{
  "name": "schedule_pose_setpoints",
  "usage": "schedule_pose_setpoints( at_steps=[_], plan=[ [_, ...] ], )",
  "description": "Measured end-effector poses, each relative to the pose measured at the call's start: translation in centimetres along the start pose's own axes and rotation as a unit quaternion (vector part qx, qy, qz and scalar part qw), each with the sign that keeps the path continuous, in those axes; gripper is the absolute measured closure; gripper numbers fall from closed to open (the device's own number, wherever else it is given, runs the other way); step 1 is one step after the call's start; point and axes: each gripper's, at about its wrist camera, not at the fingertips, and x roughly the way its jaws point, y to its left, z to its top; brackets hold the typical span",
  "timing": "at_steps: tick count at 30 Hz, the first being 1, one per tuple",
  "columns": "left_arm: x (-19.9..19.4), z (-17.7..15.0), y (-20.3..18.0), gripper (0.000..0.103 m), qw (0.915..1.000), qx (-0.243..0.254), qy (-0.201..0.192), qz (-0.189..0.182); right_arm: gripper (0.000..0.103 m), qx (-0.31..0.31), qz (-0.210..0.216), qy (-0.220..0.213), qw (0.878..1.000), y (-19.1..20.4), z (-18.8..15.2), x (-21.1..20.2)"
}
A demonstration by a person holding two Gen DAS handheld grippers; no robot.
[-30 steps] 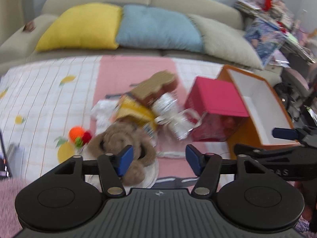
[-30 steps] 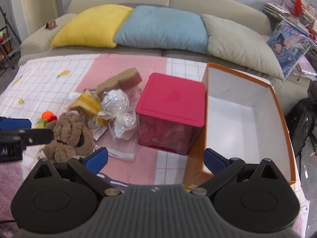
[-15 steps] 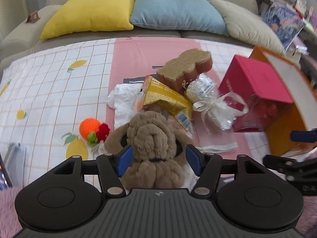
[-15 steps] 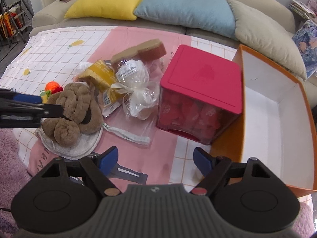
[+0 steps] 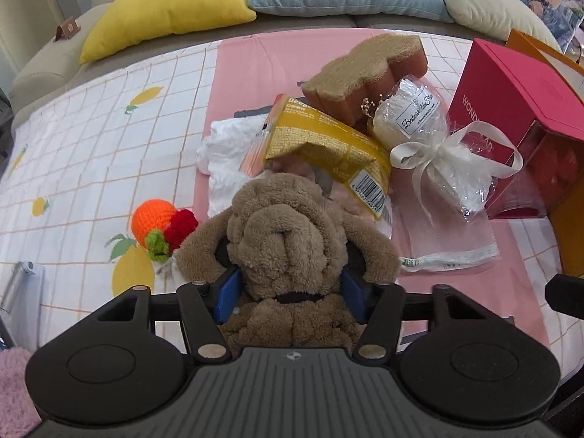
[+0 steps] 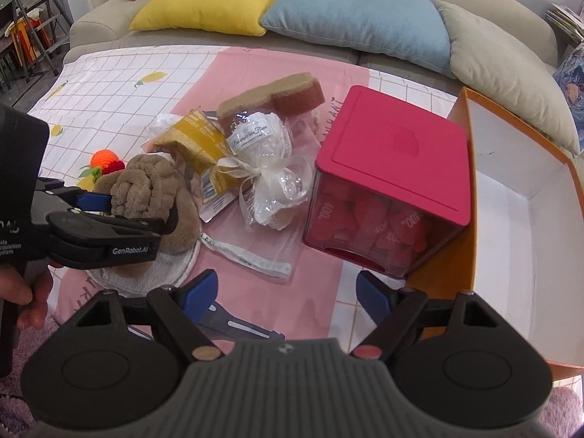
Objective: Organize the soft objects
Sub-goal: 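Grasp the brown plush dog with the left gripper while the right gripper approaches the sponge, then grasp the brown sponge with the right gripper and lift it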
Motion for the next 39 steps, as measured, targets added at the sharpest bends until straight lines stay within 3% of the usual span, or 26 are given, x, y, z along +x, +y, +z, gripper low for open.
schedule_pose_setpoints(
  at_steps=[7,18,24,33,36,39],
  plan=[
    [-0.9,0.1,0.7,0.058,0.9996,-0.014,-0.012,-0.02,0.023,-0.009,0.001,-0.015,1.0,0.2,0.6,-0.5],
    [-5.5,1.4,2.3,0.059,0.9964,-0.045,-0.054,-0.048,0.034,-0.057,0.005,-0.104,0.993,1.9,3.5,-3.3],
    [-6.6,3.3,3.1,0.059,0.9952,-0.048,-0.08,-0.033,0.036,-0.084,-0.002,-0.139,0.987,2.3,7.3,-1.2],
    [-6.5,6.4,3.7,0.059,0.9937,-0.031,-0.106,-0.021,0.039,-0.223,-0.051,-0.098,0.969,0.9,12.7,6.4],
    [-6.0,6.9,3.5,0.059,0.9939,-0.03,-0.104,-0.02,0.039,-0.261,-0.041,-0.074,0.962,0.4,13.7,8.0],
    [-5.7,7.1,3.4,0.059,0.994,-0.033,-0.102,-0.02,0.039,-0.263,-0.004,-0.052,0.964,-0.3,14.9,9.3]
  ],
)
